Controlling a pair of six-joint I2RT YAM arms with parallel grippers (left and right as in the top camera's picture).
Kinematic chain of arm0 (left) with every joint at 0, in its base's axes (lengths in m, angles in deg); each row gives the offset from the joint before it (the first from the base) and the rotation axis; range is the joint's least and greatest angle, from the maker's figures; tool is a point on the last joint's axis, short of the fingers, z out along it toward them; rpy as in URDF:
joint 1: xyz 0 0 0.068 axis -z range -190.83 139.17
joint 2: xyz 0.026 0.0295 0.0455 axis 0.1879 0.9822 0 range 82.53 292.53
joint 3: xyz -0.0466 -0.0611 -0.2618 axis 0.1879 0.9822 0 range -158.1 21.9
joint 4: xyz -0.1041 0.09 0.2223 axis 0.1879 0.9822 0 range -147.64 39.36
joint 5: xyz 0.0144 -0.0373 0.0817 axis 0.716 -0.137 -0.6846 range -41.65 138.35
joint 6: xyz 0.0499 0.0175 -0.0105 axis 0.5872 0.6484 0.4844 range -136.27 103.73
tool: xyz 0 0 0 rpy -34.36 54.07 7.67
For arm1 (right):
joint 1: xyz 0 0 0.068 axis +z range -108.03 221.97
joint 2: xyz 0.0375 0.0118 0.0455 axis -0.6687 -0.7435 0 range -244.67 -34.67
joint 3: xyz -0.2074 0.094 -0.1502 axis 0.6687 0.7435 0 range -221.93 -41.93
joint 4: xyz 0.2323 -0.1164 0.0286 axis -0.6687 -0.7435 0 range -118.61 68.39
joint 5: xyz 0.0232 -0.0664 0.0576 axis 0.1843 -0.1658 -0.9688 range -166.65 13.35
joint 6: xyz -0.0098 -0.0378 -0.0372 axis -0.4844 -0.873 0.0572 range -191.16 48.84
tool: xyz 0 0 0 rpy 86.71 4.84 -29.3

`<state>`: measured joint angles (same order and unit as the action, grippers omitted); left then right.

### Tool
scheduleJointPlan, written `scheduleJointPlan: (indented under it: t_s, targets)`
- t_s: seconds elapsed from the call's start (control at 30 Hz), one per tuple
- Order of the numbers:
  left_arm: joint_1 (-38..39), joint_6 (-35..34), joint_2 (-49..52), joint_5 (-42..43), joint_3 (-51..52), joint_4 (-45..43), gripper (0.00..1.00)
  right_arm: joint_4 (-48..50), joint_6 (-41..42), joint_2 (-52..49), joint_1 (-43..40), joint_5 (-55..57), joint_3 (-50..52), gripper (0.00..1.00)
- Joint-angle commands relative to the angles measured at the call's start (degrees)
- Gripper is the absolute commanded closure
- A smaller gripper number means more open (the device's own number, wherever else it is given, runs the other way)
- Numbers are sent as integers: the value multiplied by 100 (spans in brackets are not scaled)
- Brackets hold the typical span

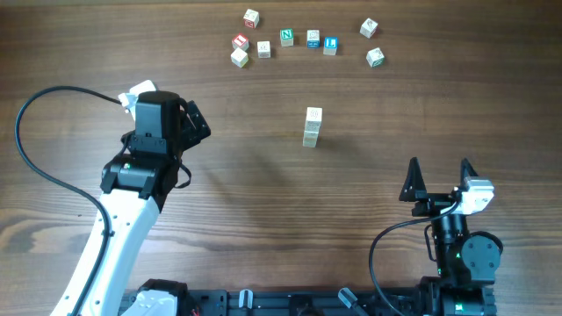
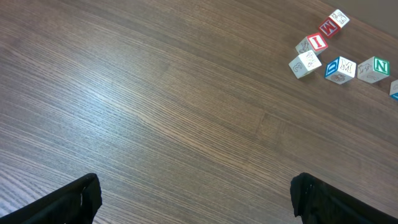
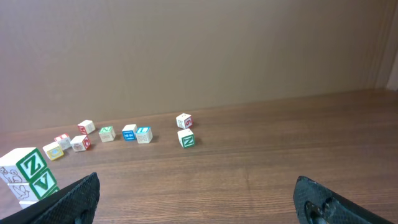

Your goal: Form a tower

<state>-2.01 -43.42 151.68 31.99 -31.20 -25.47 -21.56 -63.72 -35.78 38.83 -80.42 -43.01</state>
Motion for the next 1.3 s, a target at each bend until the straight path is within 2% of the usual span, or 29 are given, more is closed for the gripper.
scheduleJointPlan:
  t_s: [0.0, 0.43, 0.53, 0.67, 0.8, 0.83, 0.9, 1.03, 1.17, 1.27]
  targets:
    - [-42, -52, -35, 31, -26, -15, 0, 9, 11, 90, 28, 94, 79, 0]
    - [-31, -11, -35, -15, -26, 48, 0, 9, 13, 90, 28, 94, 79, 0]
    - [-31, 168, -299, -396, 179, -79, 0, 9, 13, 90, 28, 94, 79, 0]
    - [-52, 291, -1305, -332, 1451, -1292, 0, 11, 13, 90, 28, 94, 79, 0]
    - [-535, 291, -3565, 680, 3609, -2975, 0, 9, 11, 90, 28, 94, 79, 0]
    - [-680, 293, -3963, 887, 3891, -3158, 0, 9, 15, 90, 28, 94, 79, 0]
    - [-955, 293, -4682, 1207, 4365, -3353, 0, 9, 11, 90, 28, 94, 79, 0]
    - [-1193, 302, -5901, 1248, 4975, -3386, 0, 11, 11, 90, 28, 94, 79, 0]
    - [-1235, 409, -6660, 1226, 5276, -3104, 0, 9, 11, 90, 28, 94, 79, 0]
    - [-1342, 660, -6843, 1167, 5276, -2887, 0, 9, 11, 90, 28, 94, 79, 0]
